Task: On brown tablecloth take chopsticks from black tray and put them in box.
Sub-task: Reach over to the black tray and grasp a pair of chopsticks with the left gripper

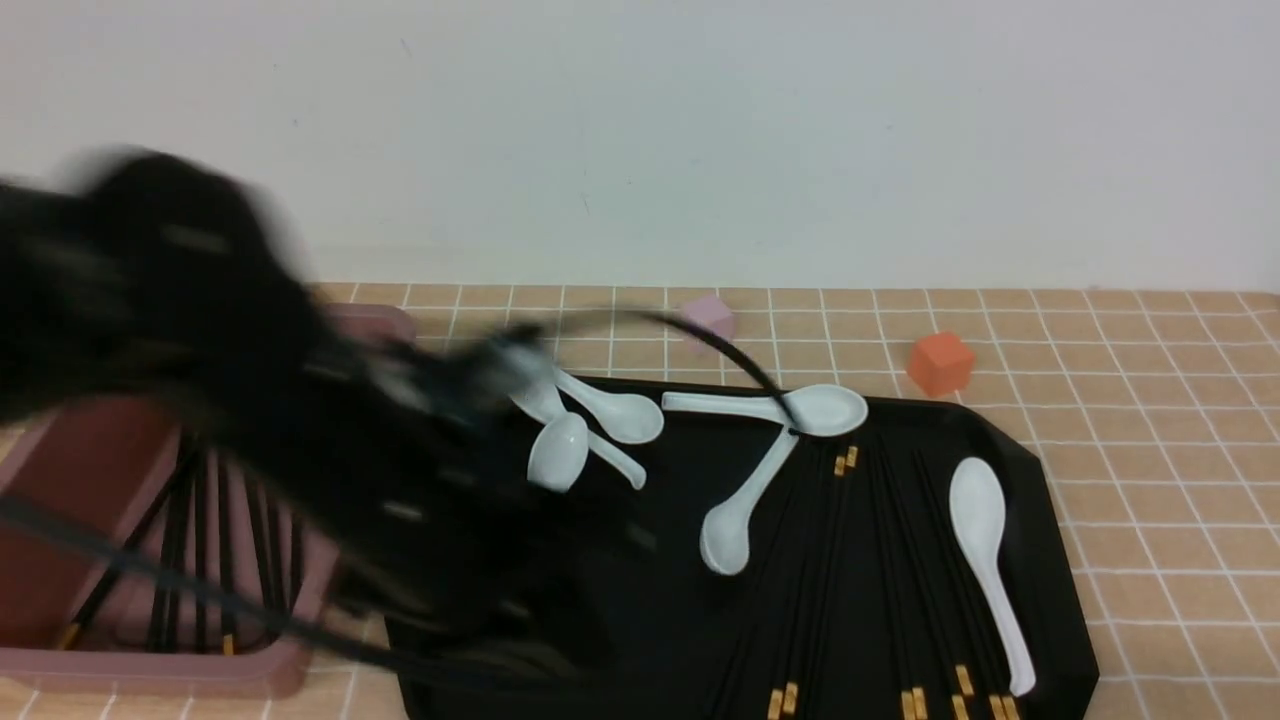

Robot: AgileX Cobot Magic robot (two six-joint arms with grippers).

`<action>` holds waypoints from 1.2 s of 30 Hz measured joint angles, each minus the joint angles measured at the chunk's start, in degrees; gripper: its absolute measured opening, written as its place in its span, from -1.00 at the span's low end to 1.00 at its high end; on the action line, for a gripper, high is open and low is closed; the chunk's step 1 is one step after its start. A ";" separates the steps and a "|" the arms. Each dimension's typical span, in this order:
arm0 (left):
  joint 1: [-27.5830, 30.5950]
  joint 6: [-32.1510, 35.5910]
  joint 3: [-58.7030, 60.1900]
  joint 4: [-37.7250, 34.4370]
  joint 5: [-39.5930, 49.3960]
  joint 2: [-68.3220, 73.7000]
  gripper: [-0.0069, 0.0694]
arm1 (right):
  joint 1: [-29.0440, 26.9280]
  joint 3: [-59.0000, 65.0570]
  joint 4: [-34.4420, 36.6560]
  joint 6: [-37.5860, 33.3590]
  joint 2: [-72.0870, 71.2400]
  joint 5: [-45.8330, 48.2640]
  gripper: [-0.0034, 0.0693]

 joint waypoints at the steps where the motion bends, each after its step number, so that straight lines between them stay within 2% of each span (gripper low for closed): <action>1: -1.80 -0.95 -1.21 1.06 -0.30 2.40 -0.85 | 0.00 0.00 0.00 0.00 0.00 0.00 -0.25; 9: -11.22 -8.10 -14.69 12.88 -1.34 18.19 -0.81 | 0.00 0.00 0.00 0.00 0.00 0.00 -0.25; 13: -12.91 -13.37 -18.39 21.32 -1.74 21.66 -0.62 | 0.00 0.00 0.00 0.00 0.00 0.00 -0.25; 17: -13.31 -16.14 -19.74 28.75 -4.79 23.37 -0.31 | 0.00 0.00 -0.07 0.00 0.00 0.00 -0.25; 18: -13.31 -16.14 -19.73 29.02 -4.94 23.44 -0.29 | 0.00 0.00 -0.07 0.00 0.00 0.00 -0.25; 21: -13.25 -16.42 -19.73 31.00 -7.03 24.63 -0.05 | 0.00 0.00 -0.07 0.00 0.00 0.00 -0.25; 25: -13.25 -16.38 -19.73 30.13 -8.21 25.73 0.12 | 0.00 0.00 -0.02 0.00 0.00 0.00 -0.25; 36: -13.25 -12.37 -19.78 29.21 -9.12 29.28 0.13 | 0.00 0.00 -0.02 0.00 0.00 0.00 -0.25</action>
